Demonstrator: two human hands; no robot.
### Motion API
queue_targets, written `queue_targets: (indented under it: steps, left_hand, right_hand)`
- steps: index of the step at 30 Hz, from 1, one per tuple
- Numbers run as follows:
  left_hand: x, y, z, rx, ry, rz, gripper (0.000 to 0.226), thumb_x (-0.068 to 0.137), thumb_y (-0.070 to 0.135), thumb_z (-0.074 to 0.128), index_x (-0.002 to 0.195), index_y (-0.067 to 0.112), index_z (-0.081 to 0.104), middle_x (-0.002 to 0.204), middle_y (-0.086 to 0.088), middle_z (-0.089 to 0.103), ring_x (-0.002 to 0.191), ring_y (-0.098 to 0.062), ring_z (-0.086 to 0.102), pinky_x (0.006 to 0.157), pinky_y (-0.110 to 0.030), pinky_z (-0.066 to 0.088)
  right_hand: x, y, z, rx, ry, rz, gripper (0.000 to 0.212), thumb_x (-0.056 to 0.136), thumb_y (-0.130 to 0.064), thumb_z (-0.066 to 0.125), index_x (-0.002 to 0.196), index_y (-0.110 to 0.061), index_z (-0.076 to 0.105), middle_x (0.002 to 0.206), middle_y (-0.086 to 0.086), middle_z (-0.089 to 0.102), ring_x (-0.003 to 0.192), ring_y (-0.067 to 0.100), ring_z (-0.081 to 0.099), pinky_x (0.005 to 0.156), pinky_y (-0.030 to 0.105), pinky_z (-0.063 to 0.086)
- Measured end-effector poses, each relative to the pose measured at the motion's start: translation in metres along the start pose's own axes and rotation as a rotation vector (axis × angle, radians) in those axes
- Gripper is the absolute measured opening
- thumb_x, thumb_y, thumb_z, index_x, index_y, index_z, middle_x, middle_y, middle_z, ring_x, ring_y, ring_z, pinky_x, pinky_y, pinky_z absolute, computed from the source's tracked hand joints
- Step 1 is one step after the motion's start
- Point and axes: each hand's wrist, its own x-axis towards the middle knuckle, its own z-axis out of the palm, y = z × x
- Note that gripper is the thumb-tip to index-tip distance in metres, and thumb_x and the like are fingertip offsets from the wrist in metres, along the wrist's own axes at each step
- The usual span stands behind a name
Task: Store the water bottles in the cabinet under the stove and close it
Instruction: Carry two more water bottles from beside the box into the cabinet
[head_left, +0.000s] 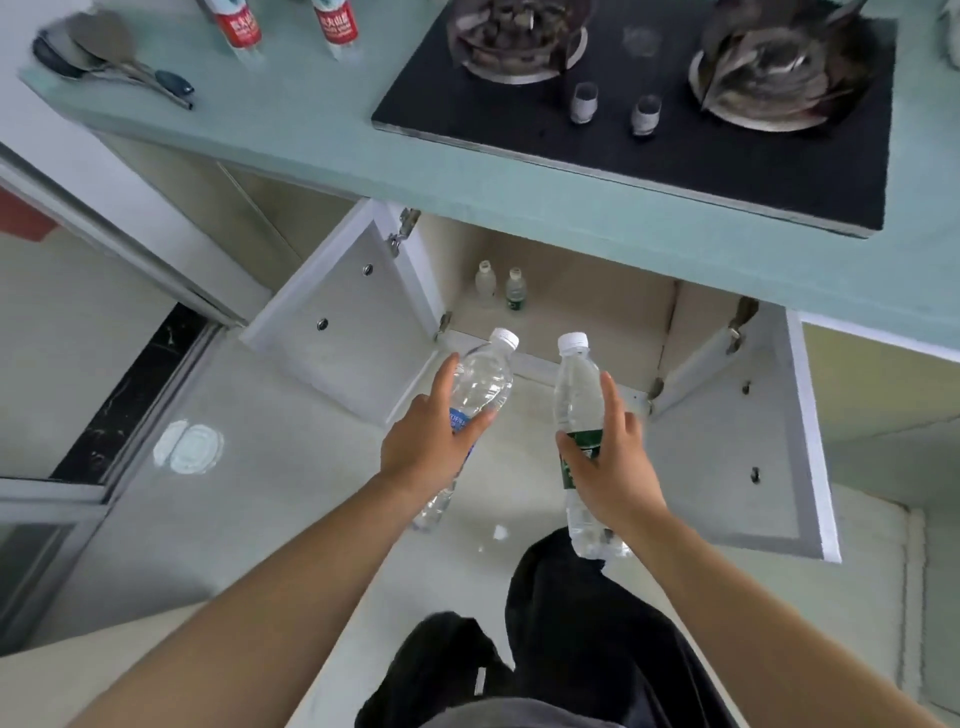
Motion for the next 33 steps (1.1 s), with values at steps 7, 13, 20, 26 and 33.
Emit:
queue_targets:
  steps: [7, 13, 20, 26, 33]
  left_hand:
    - [0.11, 0.009, 0.043, 0.03, -0.127, -0.016, 0.074, 0.08, 0.069, 0.041, 0.141, 0.043, 0.01, 0.08, -0.007, 0.056, 0.068, -0.023, 0.056, 0.064, -0.036, 0.049]
    - [0.203, -0.042, 0.12, -0.016, -0.159, -0.021, 0.076, 0.081, 0.068, 0.042, 0.144, 0.037, 0.011, 0.11, -0.007, 0.062, 0.093, -0.025, 0.061, 0.078, -0.035, 0.049]
    - [0.328, -0.116, 0.254, -0.058, -0.144, -0.022, 0.072, 0.084, 0.062, 0.045, 0.144, 0.037, 0.012, 0.095, 0.001, 0.063, 0.089, -0.024, 0.06, 0.076, -0.036, 0.048]
    - [0.43, -0.186, 0.39, -0.059, -0.126, 0.098, 0.073, 0.087, 0.057, 0.045, 0.145, 0.035, 0.006, 0.067, 0.009, 0.058, 0.064, -0.013, 0.057, 0.064, -0.03, 0.045]
    - [0.491, -0.229, 0.485, 0.073, -0.104, 0.148, 0.071, 0.087, 0.056, 0.044, 0.145, 0.033, 0.01, 0.081, -0.003, 0.052, 0.071, -0.022, 0.051, 0.067, -0.031, 0.039]
  right_hand:
    - [0.115, 0.017, -0.001, -0.058, -0.102, 0.056, 0.074, 0.092, -0.039, 0.046, 0.143, -0.045, -0.008, 0.123, -0.003, 0.032, 0.064, 0.009, 0.056, 0.045, 0.02, 0.036]
    - [0.221, 0.075, 0.058, -0.154, -0.082, 0.107, 0.074, 0.093, -0.042, 0.042, 0.142, -0.043, -0.014, 0.128, 0.005, 0.033, 0.056, 0.009, 0.053, 0.041, 0.018, 0.033]
    - [0.378, 0.195, 0.14, -0.302, -0.044, 0.042, 0.075, 0.089, -0.045, 0.046, 0.144, -0.039, -0.005, 0.116, 0.007, 0.04, 0.069, 0.02, 0.058, 0.06, 0.031, 0.045]
    - [0.519, 0.322, 0.213, -0.342, 0.006, -0.037, 0.077, 0.088, -0.044, 0.051, 0.145, -0.039, -0.002, 0.118, 0.01, 0.039, 0.082, 0.025, 0.057, 0.069, 0.031, 0.046]
    - [0.605, 0.425, 0.245, -0.505, -0.047, -0.189, 0.075, 0.089, -0.041, 0.05, 0.144, -0.039, 0.0, 0.106, 0.007, 0.039, 0.071, 0.023, 0.055, 0.067, 0.032, 0.046]
